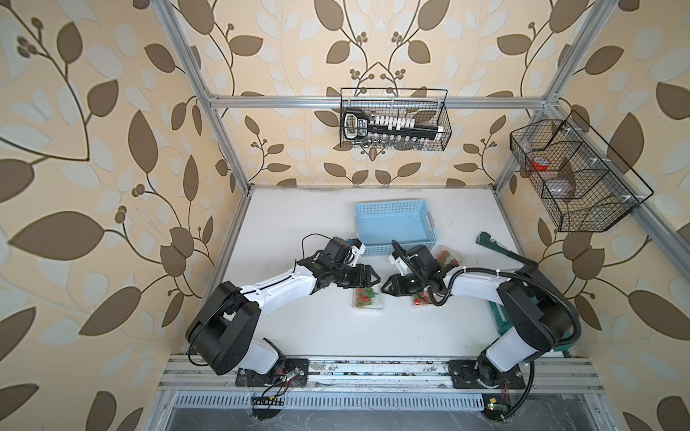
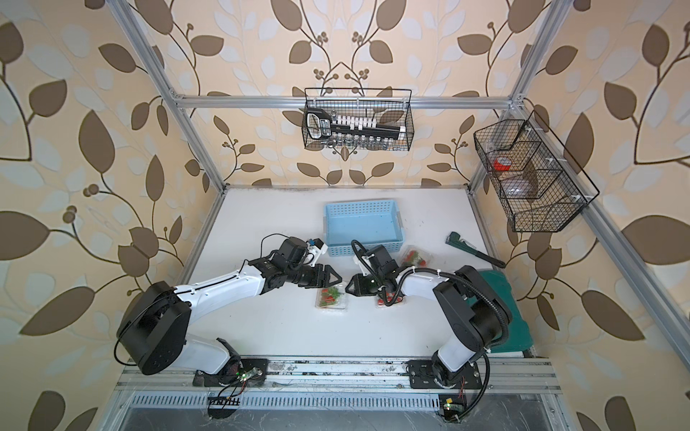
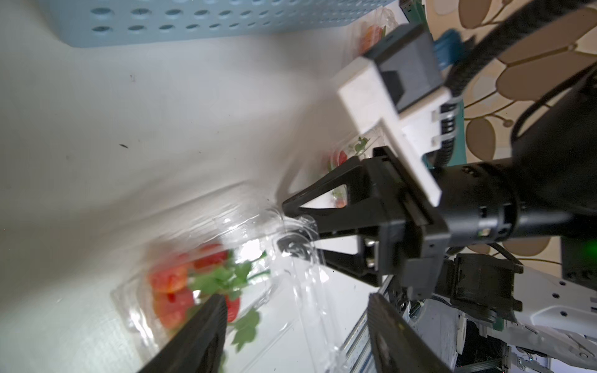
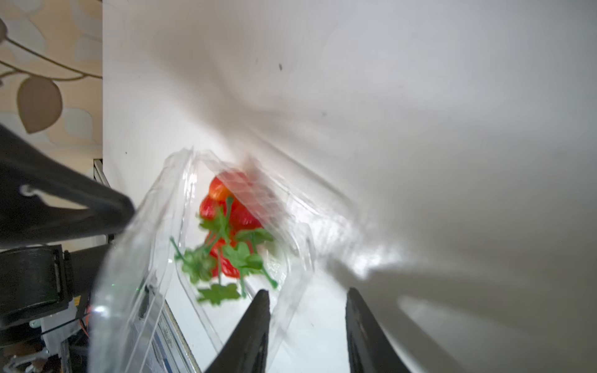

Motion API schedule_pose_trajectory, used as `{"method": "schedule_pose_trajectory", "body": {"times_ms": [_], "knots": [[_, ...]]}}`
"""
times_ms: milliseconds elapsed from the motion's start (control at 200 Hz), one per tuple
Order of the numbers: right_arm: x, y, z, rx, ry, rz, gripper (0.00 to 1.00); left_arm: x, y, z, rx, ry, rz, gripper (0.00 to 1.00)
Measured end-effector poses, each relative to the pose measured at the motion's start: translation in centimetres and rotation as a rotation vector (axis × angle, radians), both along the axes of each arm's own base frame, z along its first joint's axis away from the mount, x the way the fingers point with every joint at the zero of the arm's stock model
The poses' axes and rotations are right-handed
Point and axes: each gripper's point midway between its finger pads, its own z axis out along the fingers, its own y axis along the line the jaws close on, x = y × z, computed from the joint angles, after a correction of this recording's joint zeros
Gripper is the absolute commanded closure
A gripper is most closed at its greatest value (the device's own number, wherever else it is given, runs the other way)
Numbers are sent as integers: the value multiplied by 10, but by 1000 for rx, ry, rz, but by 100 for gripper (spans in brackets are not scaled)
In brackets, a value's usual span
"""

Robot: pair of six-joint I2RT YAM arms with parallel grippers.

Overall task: Pack strawberries into containers
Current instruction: Close the packing box at the center of the board.

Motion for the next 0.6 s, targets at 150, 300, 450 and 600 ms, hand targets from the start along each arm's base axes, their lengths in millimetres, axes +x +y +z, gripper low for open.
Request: {"method": "schedule_pose_trajectory", "body": {"times_ms": [150,300,450,600], "knots": [[14,-17,19,24,-49,-54,60,2,-1,-14,20,20,4,29],[18,-21,29,48,-65,-63,60,2,-4,-19,27,18,-1,30],[18,-22,31,74,-50,-61,60,2,-7,-19,25,8,-7,29],[12,-13,24,89,-11,-21,60,1,-9,-19,24,5,-11,30]]}}
